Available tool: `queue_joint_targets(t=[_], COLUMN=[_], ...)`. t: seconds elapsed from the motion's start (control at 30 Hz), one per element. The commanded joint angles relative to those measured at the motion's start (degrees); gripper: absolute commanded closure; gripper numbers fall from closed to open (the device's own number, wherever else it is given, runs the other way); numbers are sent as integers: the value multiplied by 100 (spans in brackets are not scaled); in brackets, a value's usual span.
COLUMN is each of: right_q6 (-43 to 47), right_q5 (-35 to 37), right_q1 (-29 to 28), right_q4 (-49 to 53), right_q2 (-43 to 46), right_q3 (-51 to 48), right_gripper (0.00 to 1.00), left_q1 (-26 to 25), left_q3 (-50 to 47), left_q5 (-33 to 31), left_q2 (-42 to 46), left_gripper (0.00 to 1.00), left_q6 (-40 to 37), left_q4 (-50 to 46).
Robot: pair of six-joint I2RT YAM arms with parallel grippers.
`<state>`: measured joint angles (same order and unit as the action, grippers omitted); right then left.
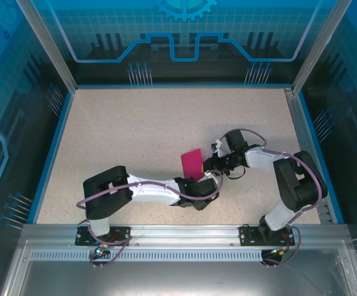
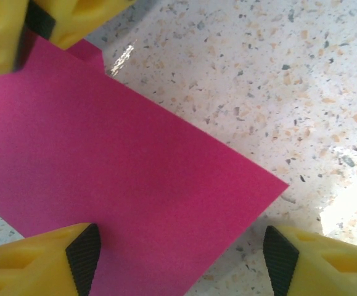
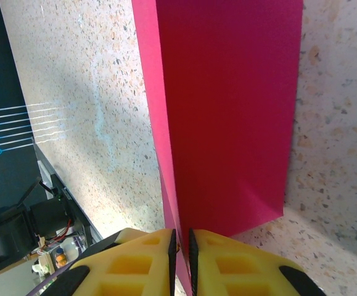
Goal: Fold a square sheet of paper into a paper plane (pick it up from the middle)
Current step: Third fold the triangle at the center of the table.
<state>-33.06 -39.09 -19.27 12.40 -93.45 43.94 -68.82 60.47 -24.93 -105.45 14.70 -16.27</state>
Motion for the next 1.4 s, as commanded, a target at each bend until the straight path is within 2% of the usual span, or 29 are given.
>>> queue_joint_targets(t=[0.0, 0.1, 0.27, 0.37, 0.53, 0.57, 0.73, 0.8, 0.93, 1.07, 1.37], right_q6=[-1, 37, 80, 97, 98, 98, 48, 32, 6, -3, 8], right_q5=[-64, -4, 51, 49, 17, -9, -174, -234, -257, -288, -316], right_q1=[116, 120, 131, 139, 138, 137, 149, 159, 174, 183, 204], right_q4=[157, 210, 225, 219, 214, 198, 148, 114, 79, 63, 14], right_q2=[-129, -189, -243, -242, -237, -231, -167, -152, -121, -121, -178], right_q3=[125, 147, 132, 149, 151, 149, 149, 147, 118, 82, 74], right_gripper=[84, 84, 84, 84, 85, 86, 91, 91, 91, 91, 91], left_q1=[-34, -31, -34, -30, -19, -26, -20, -32, -47, -53, -55], left_q3=[76, -45, -289, -373, -438, -447, -682, -703, -571, -368, -259], left_q5=[-226, -192, -219, -339, -423, -398, 314, 474, 403, 45, -410], left_q2=[62, 202, 528, 628, 690, 705, 872, 862, 644, 416, 352], left_gripper=[30, 36, 41, 53, 62, 61, 37, 36, 32, 26, 29], left_q6=[24, 57, 99, 143, 209, 208, -50, -94, -133, -57, 83], left_q4=[-102, 32, 199, 204, 188, 201, 558, 605, 537, 419, 470])
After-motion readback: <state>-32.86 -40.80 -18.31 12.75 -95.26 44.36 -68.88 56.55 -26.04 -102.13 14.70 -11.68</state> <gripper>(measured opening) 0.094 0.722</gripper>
